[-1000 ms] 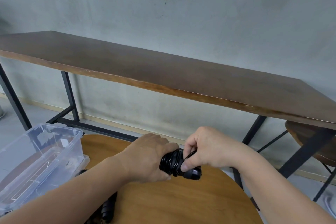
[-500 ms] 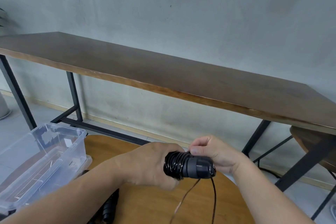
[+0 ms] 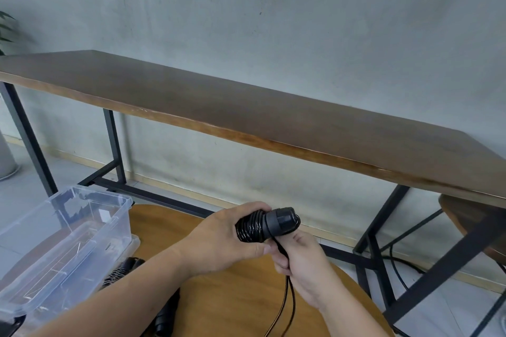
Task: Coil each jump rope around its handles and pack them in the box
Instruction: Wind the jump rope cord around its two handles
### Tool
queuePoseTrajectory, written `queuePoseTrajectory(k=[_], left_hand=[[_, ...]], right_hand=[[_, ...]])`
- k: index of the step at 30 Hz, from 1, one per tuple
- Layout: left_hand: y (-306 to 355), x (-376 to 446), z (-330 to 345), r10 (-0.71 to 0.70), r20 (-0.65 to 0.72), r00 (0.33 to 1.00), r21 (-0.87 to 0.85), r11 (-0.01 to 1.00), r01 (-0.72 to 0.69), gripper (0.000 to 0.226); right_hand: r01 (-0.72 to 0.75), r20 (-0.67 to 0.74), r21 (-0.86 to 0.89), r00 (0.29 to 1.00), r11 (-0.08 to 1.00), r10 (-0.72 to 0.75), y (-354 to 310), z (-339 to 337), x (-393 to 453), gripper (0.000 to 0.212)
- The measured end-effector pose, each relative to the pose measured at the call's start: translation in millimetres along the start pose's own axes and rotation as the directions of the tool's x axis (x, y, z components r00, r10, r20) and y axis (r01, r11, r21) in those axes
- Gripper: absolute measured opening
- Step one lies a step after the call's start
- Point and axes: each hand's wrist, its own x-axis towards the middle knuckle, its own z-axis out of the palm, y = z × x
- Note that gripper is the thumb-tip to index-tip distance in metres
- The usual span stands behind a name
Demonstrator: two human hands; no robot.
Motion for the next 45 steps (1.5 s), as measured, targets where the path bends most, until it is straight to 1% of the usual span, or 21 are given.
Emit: queuePoseTrajectory(k=[3,5,7,9,11,16,18,20,21,23,25,28,31,34,36,37,39,41,42,44,45], left_hand=[[-3,-1,2,-0.023,-0.064,0.998,0.145,0.989,0.032,0.051],[-4,0,4,-0.031,-0.107,0.994,0.247,0.967,0.057,0.051],[-6,1,9,-0.016,-0.127,0.992,0.387,0.92,0.064,0.055],[-10,2,13,0.015,-0.145,0.989,0.502,0.863,0.06,0.057],[-13,4,17,0.029,-0.159,0.987,0.56,0.826,0.066,0.057],[-15,6,21,0.024,-0.149,0.989,0.612,0.788,0.073,0.056],[-16,6,23,0.019,-0.153,0.988,0.64,0.764,0.085,0.056],[-19,8,24,0.027,-0.17,0.985,0.688,0.719,0.099,0.053],[-20,8,23,0.042,-0.179,0.983,0.727,0.679,0.103,0.052],[-24,8,18,0.06,-0.185,0.981,0.794,0.597,0.113,0.051],[-28,8,16,0.064,-0.179,0.982,0.821,0.56,0.114,0.051],[-30,7,16,0.079,-0.157,0.984,0.826,0.557,0.087,0.055],[-29,6,17,0.096,-0.14,0.986,0.808,0.587,0.058,0.057],[-28,4,18,0.105,-0.116,0.988,0.808,0.588,0.033,0.053],[-26,3,18,0.11,-0.101,0.989,0.816,0.577,0.019,0.051],[-26,3,17,0.113,-0.088,0.99,0.821,0.571,0.008,0.05],[-25,0,17,0.126,-0.048,0.991,0.823,0.567,-0.032,0.047],[-22,-3,16,0.13,-0.005,0.992,0.806,0.588,-0.073,0.046],[-19,-5,14,0.112,0.01,0.994,0.79,0.609,-0.076,0.049],[-14,-8,10,0.073,0.028,0.997,0.765,0.64,-0.069,0.06],[-12,-9,8,0.065,0.03,0.997,0.756,0.651,-0.065,0.063]], right_hand=[[-0.013,-0.041,-0.157,0.999,0.987,0.006,4,9,-7,0.034],[-0.02,-0.052,-0.336,0.999,0.942,0.002,7,14,-12,0.039],[-0.023,-0.059,-0.566,0.998,0.824,-0.013,9,17,-15,0.043],[-0.03,-0.059,-0.7,0.998,0.714,-0.016,8,19,-17,0.045],[-0.046,-0.06,-0.725,0.998,0.688,0.003,5,22,-20,0.045],[-0.088,-0.083,-0.69,0.996,0.718,0.042,4,29,-28,0.043],[-0.103,-0.089,-0.694,0.994,0.712,0.057,5,32,-30,0.043],[-0.087,-0.057,-0.72,0.996,0.688,0.065,5,35,-32,0.041],[-0.07,-0.033,-0.745,0.997,0.664,0.068,6,36,-34,0.04],[-0.03,-0.005,-0.81,0.999,0.585,0.045,6,39,-36,0.036],[0.018,0.011,-0.871,1.0,0.492,-0.016,-1,37,-37,0.031],[0.068,0.059,-0.933,0.998,0.353,-0.037,-21,33,-39,0.026],[0.113,0.105,-0.978,0.993,0.177,-0.057,-39,32,-40,0.019],[0.15,0.149,-0.989,0.985,0.007,-0.087,-56,32,-37,0.019],[0.197,0.207,-0.973,0.975,-0.12,-0.082,-67,34,-33,0.019],[0.226,0.24,-0.96,0.968,-0.164,-0.069,-72,36,-31,0.02],[0.279,0.287,-0.945,0.958,-0.172,-0.023,-85,36,-28,0.019],[0.315,0.313,-0.944,0.949,-0.104,0.031,-96,32,-24,0.019],[0.32,0.318,-0.947,0.946,-0.027,0.061,-101,29,-21,0.019],[0.299,0.319,-0.938,0.943,0.177,0.097,-106,20,-13,0.02],[0.284,0.32,-0.924,0.941,0.256,0.11,-107,16,-9,0.02]])
